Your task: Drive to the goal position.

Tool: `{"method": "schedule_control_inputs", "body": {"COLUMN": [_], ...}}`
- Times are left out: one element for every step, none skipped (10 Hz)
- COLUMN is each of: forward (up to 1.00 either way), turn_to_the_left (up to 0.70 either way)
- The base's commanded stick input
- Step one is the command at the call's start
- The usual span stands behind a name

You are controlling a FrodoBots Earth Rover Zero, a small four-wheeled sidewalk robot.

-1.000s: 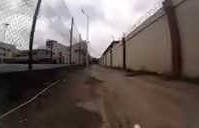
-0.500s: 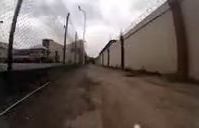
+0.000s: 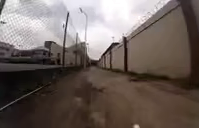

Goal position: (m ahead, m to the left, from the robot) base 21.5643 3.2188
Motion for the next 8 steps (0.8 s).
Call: {"method": "schedule_control_inputs", "body": {"forward": [1.0, 1.0, 1.0, 1.0, 1.0, 1.0, 1.0, 1.0], "turn_to_the_left": [0.0, 0.0, 0.0, 0.0, 0.0, 0.0, 0.0, 0.0]}}
